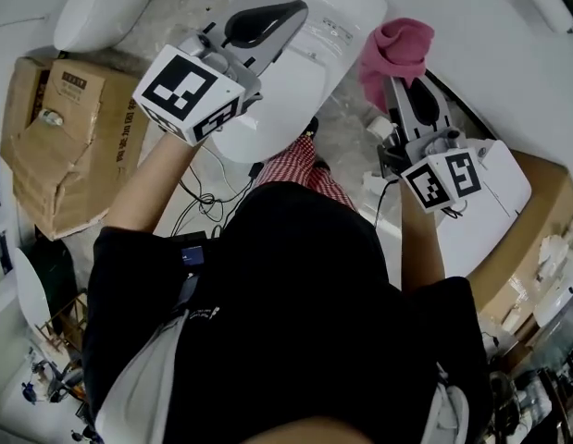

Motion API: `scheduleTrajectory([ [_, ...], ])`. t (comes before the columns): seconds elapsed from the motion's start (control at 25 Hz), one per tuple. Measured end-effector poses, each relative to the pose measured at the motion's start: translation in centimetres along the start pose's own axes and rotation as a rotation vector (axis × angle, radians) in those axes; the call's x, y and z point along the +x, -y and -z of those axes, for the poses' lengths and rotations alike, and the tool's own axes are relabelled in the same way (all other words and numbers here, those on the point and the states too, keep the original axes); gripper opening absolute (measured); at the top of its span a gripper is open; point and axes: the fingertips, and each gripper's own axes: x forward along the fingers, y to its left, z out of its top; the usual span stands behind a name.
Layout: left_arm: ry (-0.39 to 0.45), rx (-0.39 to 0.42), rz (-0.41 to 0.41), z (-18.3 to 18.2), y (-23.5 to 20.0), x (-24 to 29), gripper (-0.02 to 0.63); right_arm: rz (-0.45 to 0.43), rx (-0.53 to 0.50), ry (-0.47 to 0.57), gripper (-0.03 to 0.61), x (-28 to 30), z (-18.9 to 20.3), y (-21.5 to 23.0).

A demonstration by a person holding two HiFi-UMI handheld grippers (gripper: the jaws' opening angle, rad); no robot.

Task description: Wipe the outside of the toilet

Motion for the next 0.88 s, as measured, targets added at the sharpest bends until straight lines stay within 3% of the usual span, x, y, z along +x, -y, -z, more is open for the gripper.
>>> scheduleTrajectory([
  [0.56,0.012,-0.061,-0.383,0.9,2.2,-17.9,0.011,-0.175,0.063,-0.089,0.055,-2.3,4.8,-8.4],
  [0.88,0.062,-0.057,-0.502,1.0,-0.2,-26.6,0.011,-0.231,0.036,-0.107,0.055,0.6,5.3,-13.8],
])
